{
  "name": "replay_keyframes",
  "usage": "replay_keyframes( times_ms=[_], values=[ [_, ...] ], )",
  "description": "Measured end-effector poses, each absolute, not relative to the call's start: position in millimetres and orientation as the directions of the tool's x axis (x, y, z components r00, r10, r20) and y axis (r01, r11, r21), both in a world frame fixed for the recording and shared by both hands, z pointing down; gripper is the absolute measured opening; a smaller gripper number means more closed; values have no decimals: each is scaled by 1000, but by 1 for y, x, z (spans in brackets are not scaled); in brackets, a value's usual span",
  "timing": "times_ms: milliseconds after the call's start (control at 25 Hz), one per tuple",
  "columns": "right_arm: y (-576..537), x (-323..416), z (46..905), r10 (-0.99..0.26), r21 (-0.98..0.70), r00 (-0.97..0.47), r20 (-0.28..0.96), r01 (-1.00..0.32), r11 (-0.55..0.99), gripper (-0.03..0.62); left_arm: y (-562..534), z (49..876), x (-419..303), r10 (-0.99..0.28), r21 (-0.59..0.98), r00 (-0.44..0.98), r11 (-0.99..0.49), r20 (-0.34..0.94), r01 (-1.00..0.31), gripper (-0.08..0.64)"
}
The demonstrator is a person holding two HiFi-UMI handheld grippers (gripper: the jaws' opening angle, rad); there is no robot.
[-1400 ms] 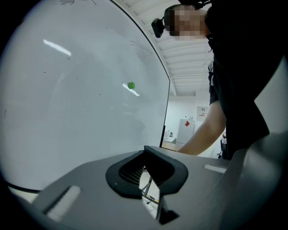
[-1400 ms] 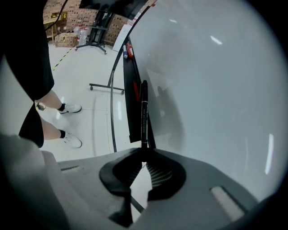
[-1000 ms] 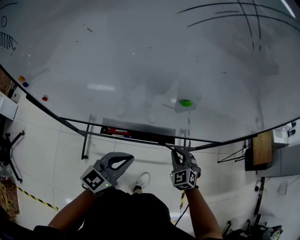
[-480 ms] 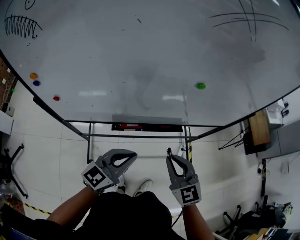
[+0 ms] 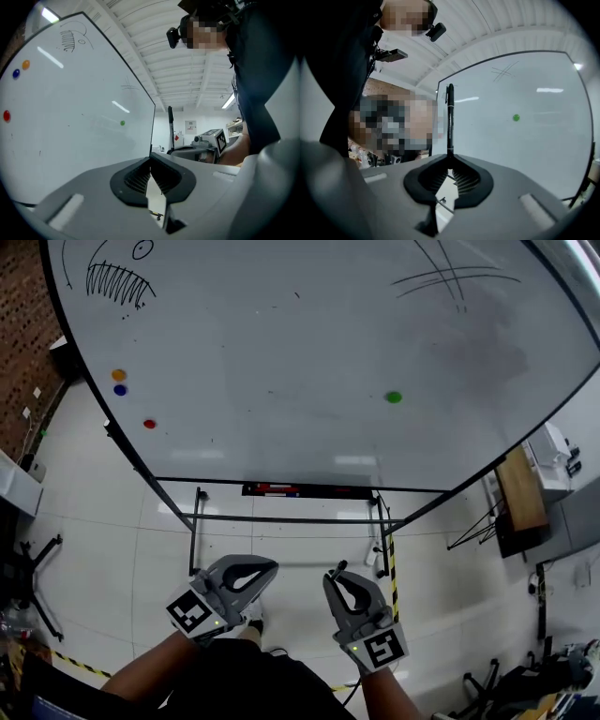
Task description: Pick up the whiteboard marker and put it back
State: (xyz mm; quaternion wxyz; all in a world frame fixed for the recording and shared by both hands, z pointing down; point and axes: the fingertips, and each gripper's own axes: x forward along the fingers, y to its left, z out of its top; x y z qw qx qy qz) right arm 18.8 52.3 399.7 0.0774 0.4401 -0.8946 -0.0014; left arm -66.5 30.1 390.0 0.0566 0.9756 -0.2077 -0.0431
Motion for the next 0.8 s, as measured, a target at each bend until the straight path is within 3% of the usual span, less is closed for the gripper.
replay_keyframes(
  times_ms=[440,800],
  values=[
    [140,-3,391,-762,11,-640,98,-765,644,26,109,379,-86,-451,155,892,-882,1,-446,0],
    [131,-21,392,-768,23,-628,123,-772,635,26,108,368,-98,-406,121,911,-910,-71,-396,2]
  ],
)
